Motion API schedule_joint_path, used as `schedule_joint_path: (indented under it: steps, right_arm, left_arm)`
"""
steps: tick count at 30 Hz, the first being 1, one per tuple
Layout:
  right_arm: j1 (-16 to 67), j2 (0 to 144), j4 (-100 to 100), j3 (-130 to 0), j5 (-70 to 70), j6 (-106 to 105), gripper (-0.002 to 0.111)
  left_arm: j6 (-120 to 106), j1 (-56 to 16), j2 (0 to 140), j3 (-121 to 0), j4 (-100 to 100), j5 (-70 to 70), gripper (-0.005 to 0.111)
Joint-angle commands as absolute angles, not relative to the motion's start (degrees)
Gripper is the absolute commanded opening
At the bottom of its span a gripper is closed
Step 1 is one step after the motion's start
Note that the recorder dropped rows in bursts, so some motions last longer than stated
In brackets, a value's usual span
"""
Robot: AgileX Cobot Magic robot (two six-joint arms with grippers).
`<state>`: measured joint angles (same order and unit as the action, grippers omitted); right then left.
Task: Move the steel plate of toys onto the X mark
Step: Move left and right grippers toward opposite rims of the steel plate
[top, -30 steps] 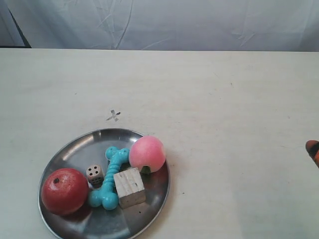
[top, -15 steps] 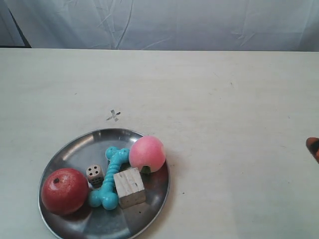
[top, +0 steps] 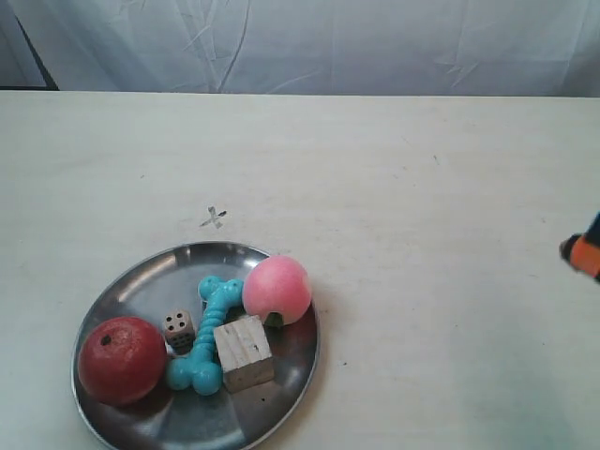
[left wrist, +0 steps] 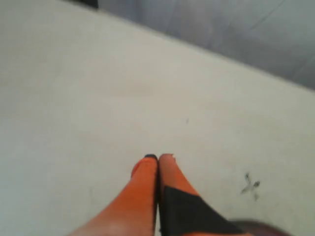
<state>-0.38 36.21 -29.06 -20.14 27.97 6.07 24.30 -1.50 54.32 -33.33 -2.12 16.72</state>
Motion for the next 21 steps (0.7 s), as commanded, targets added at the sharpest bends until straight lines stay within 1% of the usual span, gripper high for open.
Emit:
schedule_joint_path:
  steps: [1, 6, 9, 11, 13, 16, 19, 21]
  right_arm:
    - [-0.5, 54.0, -34.7, -21.8, 33.7, -5.7, -0.001]
    - [-0.5, 70.8, -63.7, -22.7, 40.2, -39.5, -0.001]
    - [-0.5, 77.3, -73.0, -22.8, 43.3, -50.5, -0.001]
    - [-0.5, 80.3, -74.4, -22.8, 43.3, -52.7, -0.001]
    - [-0.5, 84.0, -74.1, -22.8, 42.7, -53.3, -0.001]
    - [-0.5, 84.6, -74.1, -22.8, 42.4, -53.4, -0.001]
    - [-0.5, 84.6, -74.1, -22.8, 40.9, -54.5, -0.001]
    - [-0.5, 84.6, -73.9, -22.8, 39.9, -56.0, 0.0]
  left_arm:
    - [13.4, -1.8, 65.9, -33.7, 9.7, 24.1, 0.0]
    - [-8.6, -1.8, 77.7, -33.7, 32.6, 28.8, 0.0]
    - [-22.0, -0.5, 82.5, -33.7, 46.3, 32.4, 0.0]
    - [-26.2, 1.6, 85.1, -33.7, 50.2, 34.7, 0.0]
    - [-27.0, 7.8, 89.9, -33.7, 51.0, 37.3, 0.0]
    - [-32.5, 13.5, 92.9, -33.7, 57.4, 40.7, 0.0]
    - [-39.9, 14.1, 96.1, -33.7, 61.8, 43.9, 0.0]
    - [-42.4, 14.1, 98.0, -33.7, 62.8, 45.5, 0.004]
